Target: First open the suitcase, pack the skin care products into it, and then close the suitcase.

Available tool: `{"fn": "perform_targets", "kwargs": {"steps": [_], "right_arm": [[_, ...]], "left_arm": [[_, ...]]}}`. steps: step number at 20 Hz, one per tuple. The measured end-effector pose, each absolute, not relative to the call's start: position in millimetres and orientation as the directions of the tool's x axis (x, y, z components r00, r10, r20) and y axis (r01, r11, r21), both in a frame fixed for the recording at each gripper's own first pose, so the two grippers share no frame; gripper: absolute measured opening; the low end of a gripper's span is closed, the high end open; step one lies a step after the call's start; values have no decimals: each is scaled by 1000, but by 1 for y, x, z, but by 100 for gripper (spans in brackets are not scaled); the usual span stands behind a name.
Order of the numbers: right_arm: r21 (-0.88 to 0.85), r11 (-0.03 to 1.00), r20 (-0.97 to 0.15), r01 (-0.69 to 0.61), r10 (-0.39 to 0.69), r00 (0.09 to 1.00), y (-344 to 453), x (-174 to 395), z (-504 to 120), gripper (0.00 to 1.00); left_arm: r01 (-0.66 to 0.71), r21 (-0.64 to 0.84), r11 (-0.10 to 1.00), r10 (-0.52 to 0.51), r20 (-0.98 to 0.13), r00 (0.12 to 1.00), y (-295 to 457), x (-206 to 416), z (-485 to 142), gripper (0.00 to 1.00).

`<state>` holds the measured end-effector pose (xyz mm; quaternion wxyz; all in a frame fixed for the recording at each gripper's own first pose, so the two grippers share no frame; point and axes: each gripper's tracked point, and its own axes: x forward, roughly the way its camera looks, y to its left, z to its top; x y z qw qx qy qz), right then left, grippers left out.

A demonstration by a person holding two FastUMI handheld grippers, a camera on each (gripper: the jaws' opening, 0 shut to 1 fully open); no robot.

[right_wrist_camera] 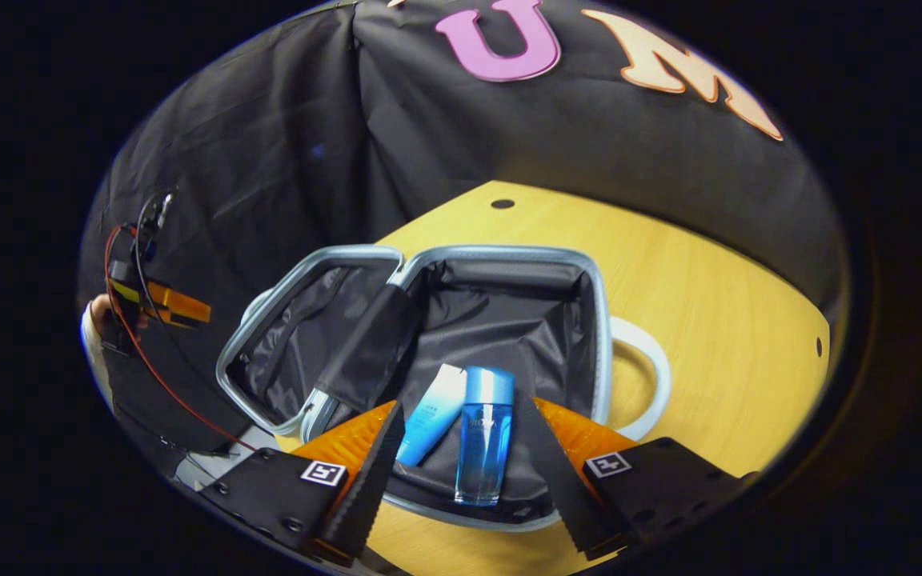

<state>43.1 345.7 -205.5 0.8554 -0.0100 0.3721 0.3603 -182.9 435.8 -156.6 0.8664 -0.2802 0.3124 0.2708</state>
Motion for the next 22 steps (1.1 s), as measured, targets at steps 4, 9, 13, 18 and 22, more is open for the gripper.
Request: {"fn": "perform_targets", "kwargs": {"steps": [4, 9, 13, 18, 22], "right_arm": [[277, 782, -532, -558, 609, 589, 319, 60, -156, 98], [221, 862, -427, -457, 506, 749, 248, 78, -107, 98], [155, 924, -390, -350, 383, 837, 184, 89, -89, 98], [137, 958, -382, -253, 287, 879, 134, 87, -86, 98], [99, 969, -401, -227, 248, 882, 115, 82, -98, 98]], "left_arm": [[-643, -370, 671, 268, -687, 675, 458, -165, -172, 97], [-629, -428, 649, 224, -683, 696, 466, -131, -190, 96], [-617, -482, 622, 183, -677, 713, 464, -110, -199, 96], [-589, -519, 620, 123, -677, 726, 455, -97, -208, 85], [-605, -495, 623, 131, -697, 705, 457, -97, -214, 43]]}}
